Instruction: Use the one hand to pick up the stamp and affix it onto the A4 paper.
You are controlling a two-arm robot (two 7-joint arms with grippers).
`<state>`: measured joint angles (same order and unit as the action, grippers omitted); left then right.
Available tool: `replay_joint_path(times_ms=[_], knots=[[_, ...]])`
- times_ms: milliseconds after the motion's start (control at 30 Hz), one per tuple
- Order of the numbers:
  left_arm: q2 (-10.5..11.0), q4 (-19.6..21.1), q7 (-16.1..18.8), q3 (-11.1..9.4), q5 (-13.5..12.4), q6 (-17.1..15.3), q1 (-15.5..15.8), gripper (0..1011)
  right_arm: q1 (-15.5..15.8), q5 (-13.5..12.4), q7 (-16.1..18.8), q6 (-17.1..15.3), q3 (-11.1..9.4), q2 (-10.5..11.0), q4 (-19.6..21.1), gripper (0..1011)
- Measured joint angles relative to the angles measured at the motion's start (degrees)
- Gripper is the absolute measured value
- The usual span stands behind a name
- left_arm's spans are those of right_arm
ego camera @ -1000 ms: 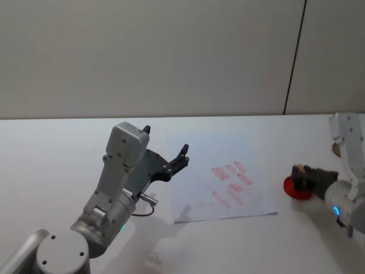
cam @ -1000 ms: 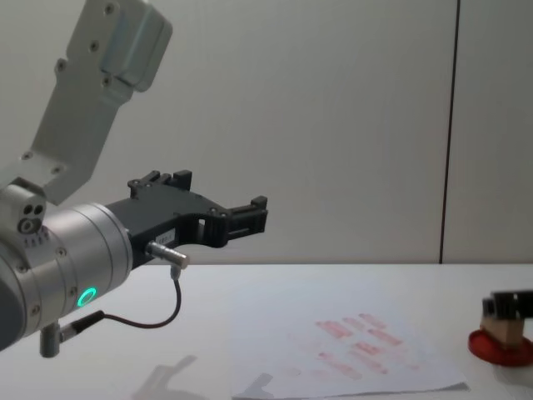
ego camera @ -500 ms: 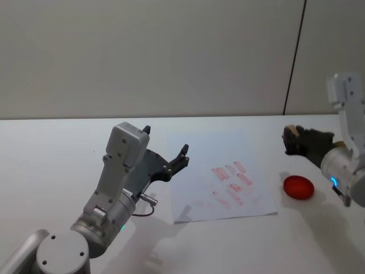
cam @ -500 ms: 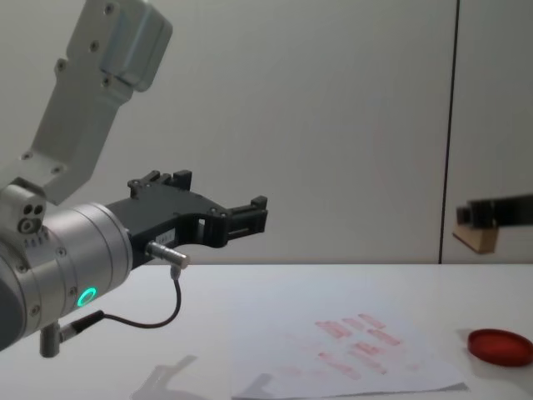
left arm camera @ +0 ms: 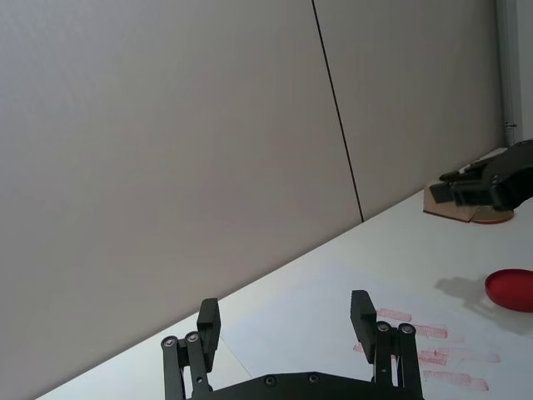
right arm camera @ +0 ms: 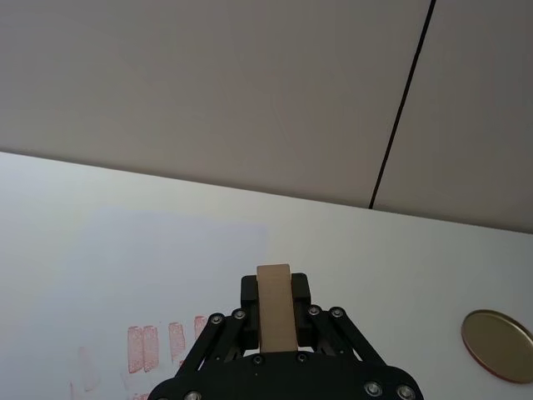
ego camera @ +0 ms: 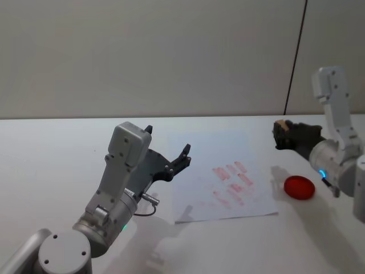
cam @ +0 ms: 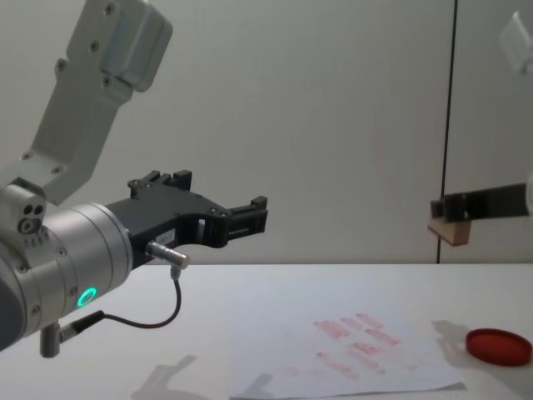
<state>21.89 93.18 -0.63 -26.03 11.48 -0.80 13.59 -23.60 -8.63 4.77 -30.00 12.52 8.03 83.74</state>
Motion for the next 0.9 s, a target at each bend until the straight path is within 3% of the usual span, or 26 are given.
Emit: replay_joint_path(times_ms=[267, 567, 900], knots=[[0.0, 0.0, 0.0, 0.0, 0.0, 0.0, 0.0, 993, -3.18, 0.73, 2.04, 1.53, 0.45, -1.31, -7.71, 223], [0.0, 0.0, 0.0, 0.0, 0.0, 0.0, 0.0, 993, -8.31, 1.46, 6.0, 4.97, 1.41, -3.41, -20.33, 224], [0.0, 0.0, 0.0, 0.0, 0.0, 0.0, 0.0, 993, -12.97, 2.62, 8.13, 8.06, 2.4, -5.28, -30.86, 223]])
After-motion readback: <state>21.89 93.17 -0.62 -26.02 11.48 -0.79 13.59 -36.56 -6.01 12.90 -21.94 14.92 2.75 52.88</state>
